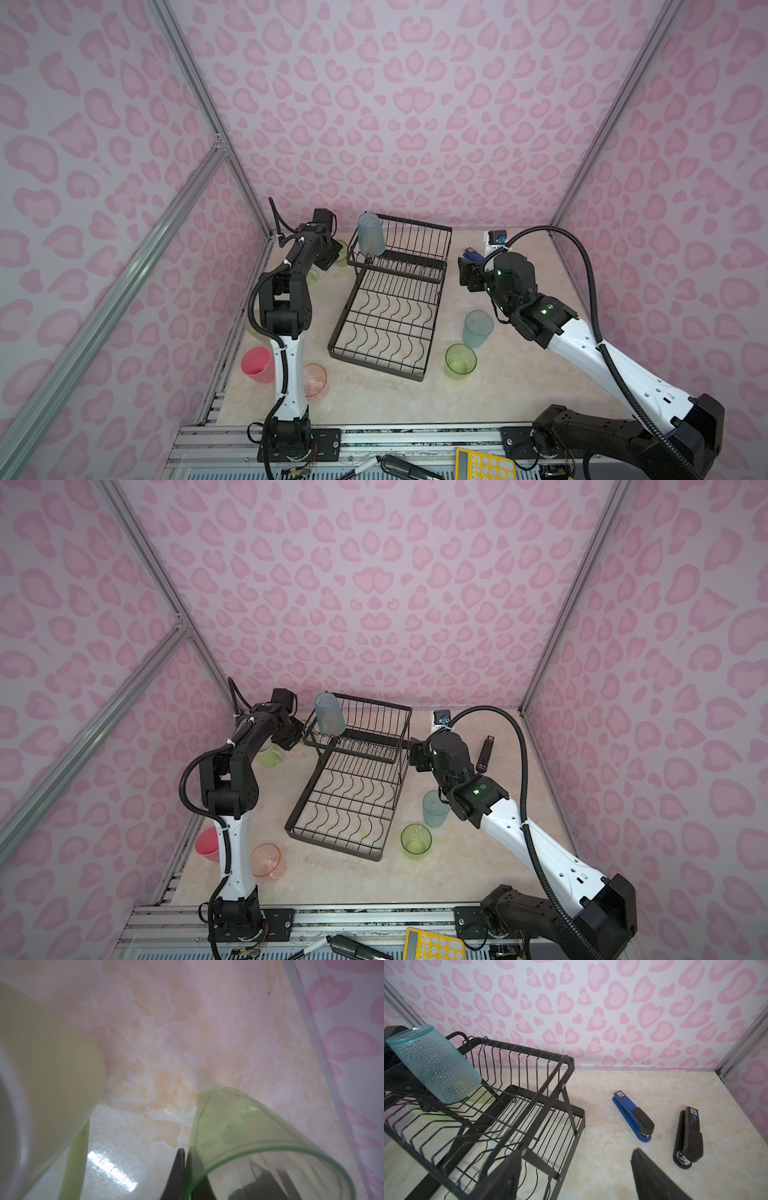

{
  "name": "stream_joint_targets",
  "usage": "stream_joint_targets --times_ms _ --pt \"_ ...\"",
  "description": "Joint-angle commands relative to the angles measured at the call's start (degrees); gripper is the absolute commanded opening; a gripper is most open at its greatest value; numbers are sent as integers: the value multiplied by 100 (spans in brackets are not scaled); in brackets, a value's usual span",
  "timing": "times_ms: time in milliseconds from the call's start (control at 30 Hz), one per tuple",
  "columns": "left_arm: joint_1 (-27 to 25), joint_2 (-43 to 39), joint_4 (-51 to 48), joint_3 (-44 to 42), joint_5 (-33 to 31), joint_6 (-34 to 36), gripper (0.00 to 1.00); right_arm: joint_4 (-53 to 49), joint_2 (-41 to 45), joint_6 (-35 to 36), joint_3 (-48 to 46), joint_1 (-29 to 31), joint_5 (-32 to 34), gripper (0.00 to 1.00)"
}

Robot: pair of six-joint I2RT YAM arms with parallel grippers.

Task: Load the cups into the dish rack
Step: 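Lower the left gripper onto the green glass beside the mug, then close the left gripper on the green glass rim and lift it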

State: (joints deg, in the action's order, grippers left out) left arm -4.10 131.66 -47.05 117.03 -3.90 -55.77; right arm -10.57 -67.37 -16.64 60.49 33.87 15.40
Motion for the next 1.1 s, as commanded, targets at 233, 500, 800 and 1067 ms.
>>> stream_joint_targets --times_ms 233,500,800,1067 --pt "45 -1617 -16 -41 -300 440 3 -122 62 -481 26 33 -133 81" --pt "50 -2489 85 -452 -332 644 3 -187 174 -624 -60 41 -293 81" --pt "52 -2989 240 -761 -166 797 3 -217 305 -596 -160 41 -230 81" --pt "58 -3289 214 -801 -220 934 3 -192 216 -623 -124 37 -274 81"
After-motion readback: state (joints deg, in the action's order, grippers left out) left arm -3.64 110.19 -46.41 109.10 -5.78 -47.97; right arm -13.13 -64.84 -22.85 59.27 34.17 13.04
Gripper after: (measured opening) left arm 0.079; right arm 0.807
